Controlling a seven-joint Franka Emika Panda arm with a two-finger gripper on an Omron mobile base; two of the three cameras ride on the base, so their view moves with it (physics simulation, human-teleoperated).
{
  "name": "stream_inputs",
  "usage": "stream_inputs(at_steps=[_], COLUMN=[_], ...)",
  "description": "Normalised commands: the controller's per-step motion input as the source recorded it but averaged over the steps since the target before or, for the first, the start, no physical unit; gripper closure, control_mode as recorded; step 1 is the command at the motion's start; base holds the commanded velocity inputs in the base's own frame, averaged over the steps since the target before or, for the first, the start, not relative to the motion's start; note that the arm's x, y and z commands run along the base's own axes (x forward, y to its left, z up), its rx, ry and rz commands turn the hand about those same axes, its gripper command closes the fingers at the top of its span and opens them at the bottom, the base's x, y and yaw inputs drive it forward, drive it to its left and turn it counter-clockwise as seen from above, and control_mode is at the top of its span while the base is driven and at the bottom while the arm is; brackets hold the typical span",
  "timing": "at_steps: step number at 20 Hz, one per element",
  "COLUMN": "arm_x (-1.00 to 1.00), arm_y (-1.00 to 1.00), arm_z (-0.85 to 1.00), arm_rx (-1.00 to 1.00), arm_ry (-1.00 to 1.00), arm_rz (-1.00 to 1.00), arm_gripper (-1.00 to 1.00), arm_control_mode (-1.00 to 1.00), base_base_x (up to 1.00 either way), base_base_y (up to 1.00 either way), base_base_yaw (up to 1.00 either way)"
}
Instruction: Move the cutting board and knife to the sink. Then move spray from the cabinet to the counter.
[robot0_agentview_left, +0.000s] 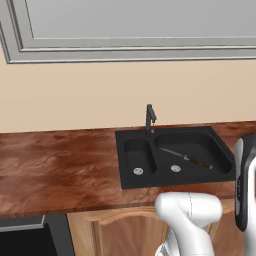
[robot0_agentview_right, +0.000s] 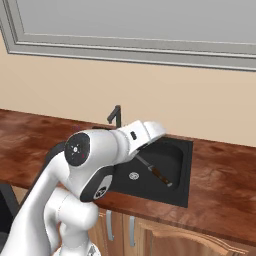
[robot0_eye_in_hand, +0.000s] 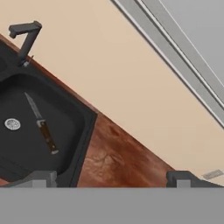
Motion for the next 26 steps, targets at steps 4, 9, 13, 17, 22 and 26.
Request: stream_inputs(at_steps=[4, 9, 13, 17, 22, 26], arm_x=[0.03, 0.0, 0.0, 0.0, 0.0, 0.0], arm_y=[0.0, 0.0, 0.0, 0.0, 0.0, 0.0], arm_z=[0.0, 0.0, 0.0, 0.0, 0.0, 0.0], arm_rx=[0.0, 0.0, 0.0, 0.0, 0.0, 0.0], arm_ry=[0.02, 0.0, 0.0, 0.0, 0.0, 0.0], arm_rz=[0.0, 0.0, 0.0, 0.0, 0.0, 0.0], arm_gripper=[-1.0, -1.0, -1.0, -1.0, -1.0, -1.0], arm_control_mode=[1.0, 1.0, 1.0, 1.0, 1.0, 1.0], base_base_x=[0.0, -0.67, -1.0, -0.82, -0.41, -0.07], base_base_y=[0.0, -0.23, -0.42, -0.27, -0.74, -0.99], base_base_yaw=[0.0, 0.0, 0.0, 0.0, -0.17, -0.47])
